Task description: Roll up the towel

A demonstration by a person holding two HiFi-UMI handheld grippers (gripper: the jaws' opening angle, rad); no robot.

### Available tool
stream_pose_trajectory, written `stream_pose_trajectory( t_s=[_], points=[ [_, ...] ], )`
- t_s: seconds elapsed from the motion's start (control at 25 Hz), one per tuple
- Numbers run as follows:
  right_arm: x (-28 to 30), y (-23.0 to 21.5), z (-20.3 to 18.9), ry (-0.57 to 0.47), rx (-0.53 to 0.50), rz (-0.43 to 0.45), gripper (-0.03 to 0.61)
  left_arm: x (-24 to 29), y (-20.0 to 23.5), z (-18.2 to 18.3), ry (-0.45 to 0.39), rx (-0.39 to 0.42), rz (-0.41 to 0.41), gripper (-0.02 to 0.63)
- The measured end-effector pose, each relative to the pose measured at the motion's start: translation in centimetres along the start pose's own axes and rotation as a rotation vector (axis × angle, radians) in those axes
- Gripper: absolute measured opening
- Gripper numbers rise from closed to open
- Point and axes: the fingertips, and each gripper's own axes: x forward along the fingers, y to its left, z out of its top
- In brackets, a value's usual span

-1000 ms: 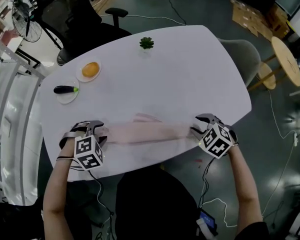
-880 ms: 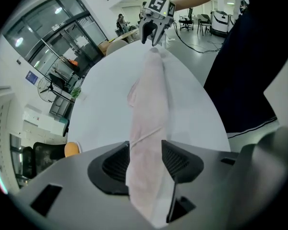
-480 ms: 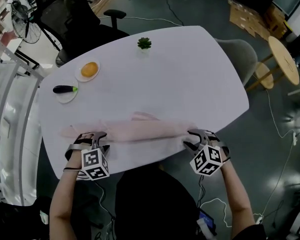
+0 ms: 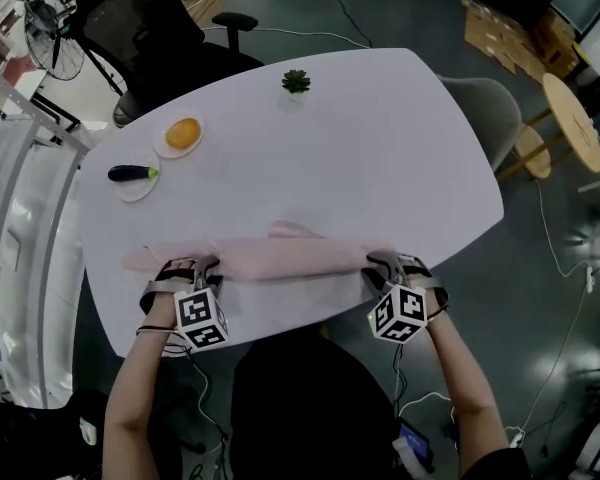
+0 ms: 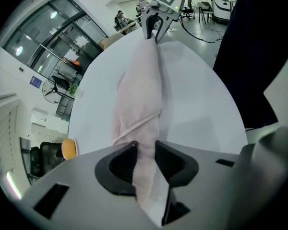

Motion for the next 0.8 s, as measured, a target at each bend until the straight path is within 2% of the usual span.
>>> stream_pose_trajectory(
  t_s=[0.12, 0.28, 0.44, 0.52, 0.68, 0.8],
  points=[
    [-0.1, 0.0, 0.2, -0.003, -0.003, 0.042, 0.065, -0.4, 0.4, 0.0, -0.014, -0.034, -0.035, 0.101],
    [-0.5, -0.6, 0.4, -0.018, 0.065, 0.15, 0.056, -0.9, 1.4, 0.0, -0.043, -0.102, -0.123, 0.083],
    [-0.3, -2.0, 0.5, -0.009, 0.133, 0.258, 0.055, -0.7, 3.1, 0.2, -0.05, -0.106, -0.181, 0.072],
    [0.2, -2.8, 0.6, 0.002, 0.194, 0.323, 0.055, -0.3, 4.2, 0.1, -0.048, -0.107, -0.197, 0.069],
    [1.8, -5.0, 0.6, 0.039, 0.38, 0.439, 0.058, 0.4, 7.3, 0.2, -0.046, -0.115, -0.185, 0.067],
    [3.5, -6.8, 0.2, 0.072, 0.46, 0.419, 0.07, 1.5, 8.6, 0.2, -0.037, -0.118, -0.171, 0.067]
  ],
)
